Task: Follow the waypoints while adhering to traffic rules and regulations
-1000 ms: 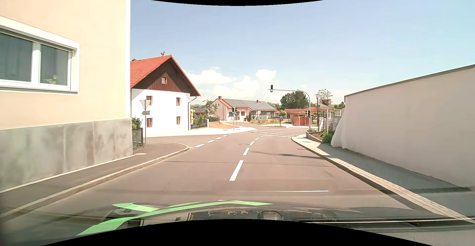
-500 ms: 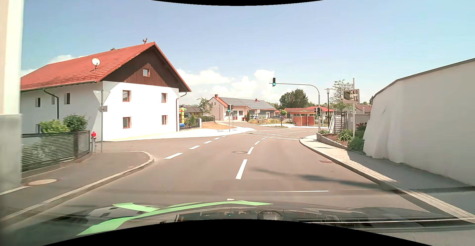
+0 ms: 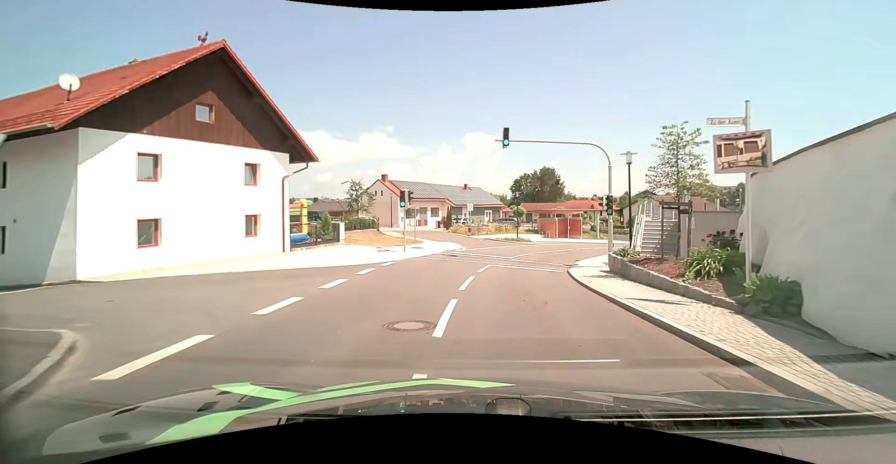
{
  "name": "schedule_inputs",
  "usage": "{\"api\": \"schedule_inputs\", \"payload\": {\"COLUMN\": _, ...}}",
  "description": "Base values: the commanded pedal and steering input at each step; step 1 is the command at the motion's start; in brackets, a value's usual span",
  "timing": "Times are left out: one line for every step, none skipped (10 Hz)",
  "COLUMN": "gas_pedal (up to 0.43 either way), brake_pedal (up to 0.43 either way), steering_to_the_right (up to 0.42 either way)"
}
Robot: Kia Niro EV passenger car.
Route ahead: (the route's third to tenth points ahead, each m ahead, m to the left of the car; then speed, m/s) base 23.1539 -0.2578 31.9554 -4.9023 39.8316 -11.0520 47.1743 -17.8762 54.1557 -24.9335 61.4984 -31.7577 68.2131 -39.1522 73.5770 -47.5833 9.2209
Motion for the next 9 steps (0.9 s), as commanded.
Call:
{"api": "schedule_inputs", "payload": {"gas_pedal": 0.059, "brake_pedal": 0.0, "steering_to_the_right": 0.051}}
{"api": "schedule_inputs", "payload": {"gas_pedal": 0.059, "brake_pedal": 0.0, "steering_to_the_right": 0.051}}
{"api": "schedule_inputs", "payload": {"gas_pedal": 0.059, "brake_pedal": 0.0, "steering_to_the_right": 0.052}}
{"api": "schedule_inputs", "payload": {"gas_pedal": 0.059, "brake_pedal": 0.0, "steering_to_the_right": 0.053}}
{"api": "schedule_inputs", "payload": {"gas_pedal": 0.059, "brake_pedal": 0.0, "steering_to_the_right": 0.053}}
{"api": "schedule_inputs", "payload": {"gas_pedal": 0.059, "brake_pedal": 0.0, "steering_to_the_right": 0.054}}
{"api": "schedule_inputs", "payload": {"gas_pedal": 0.059, "brake_pedal": 0.0, "steering_to_the_right": 0.054}}
{"api": "schedule_inputs", "payload": {"gas_pedal": 0.059, "brake_pedal": 0.0, "steering_to_the_right": 0.054}}
{"api": "schedule_inputs", "payload": {"gas_pedal": 0.059, "brake_pedal": 0.0, "steering_to_the_right": 0.055}}
